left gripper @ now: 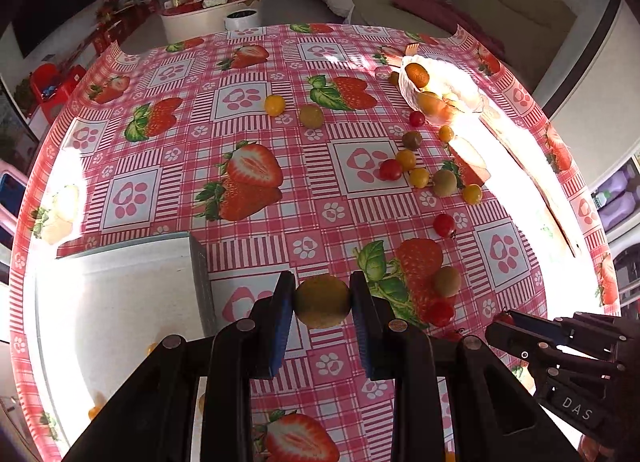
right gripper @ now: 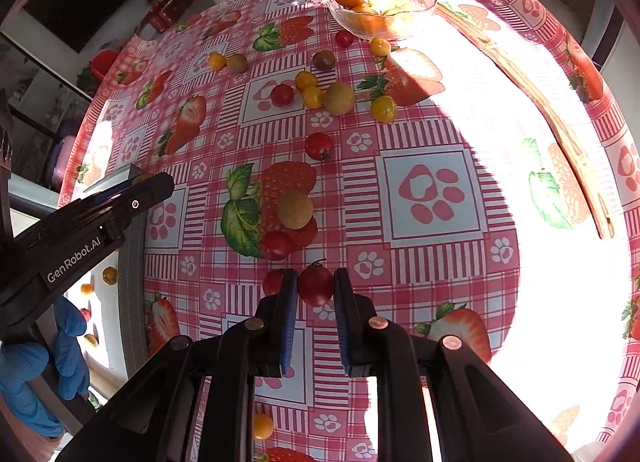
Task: Organize fruits
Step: 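Carry the olive and red tomatoes over the white tray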
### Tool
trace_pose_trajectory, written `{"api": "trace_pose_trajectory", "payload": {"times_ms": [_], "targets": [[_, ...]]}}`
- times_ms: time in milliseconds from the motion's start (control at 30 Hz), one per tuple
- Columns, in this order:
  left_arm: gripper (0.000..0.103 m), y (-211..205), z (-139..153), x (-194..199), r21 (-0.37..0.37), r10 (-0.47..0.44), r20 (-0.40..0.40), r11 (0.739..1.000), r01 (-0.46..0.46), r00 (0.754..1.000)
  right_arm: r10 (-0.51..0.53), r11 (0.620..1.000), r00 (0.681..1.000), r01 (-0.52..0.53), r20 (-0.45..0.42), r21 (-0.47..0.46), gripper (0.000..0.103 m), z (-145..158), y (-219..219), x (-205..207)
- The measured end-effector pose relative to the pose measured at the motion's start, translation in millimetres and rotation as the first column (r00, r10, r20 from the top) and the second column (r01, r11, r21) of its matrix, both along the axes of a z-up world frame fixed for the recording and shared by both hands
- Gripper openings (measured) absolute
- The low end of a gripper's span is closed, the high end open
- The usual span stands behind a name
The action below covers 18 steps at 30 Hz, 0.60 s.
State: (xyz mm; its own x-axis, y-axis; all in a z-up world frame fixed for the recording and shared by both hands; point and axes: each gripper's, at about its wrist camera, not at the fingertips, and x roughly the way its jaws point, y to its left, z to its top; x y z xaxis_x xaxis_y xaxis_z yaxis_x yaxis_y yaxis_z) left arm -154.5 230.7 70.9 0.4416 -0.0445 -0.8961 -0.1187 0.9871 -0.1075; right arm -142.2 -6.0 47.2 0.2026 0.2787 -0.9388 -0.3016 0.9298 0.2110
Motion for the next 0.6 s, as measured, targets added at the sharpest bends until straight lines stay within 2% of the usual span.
{"api": "trace_pose_trajectory", "payload": {"times_ms": [267, 600], "targets": [[0.03, 52, 10, -34, 0.01, 0.096, 0.007, 0.995, -0.096, 0.995, 0.09, 0.996, 0.996, -0.09, 0.008, 0.016, 0.02, 11, 55, -2], [0.03, 126, 7, -74, 0.049, 0.234, 0.006, 0.971, -0.234, 0.972, 0.246, 0.968, 0.969, -0.247, 0.016, 0.042, 0.02, 18, 148, -13]]}}
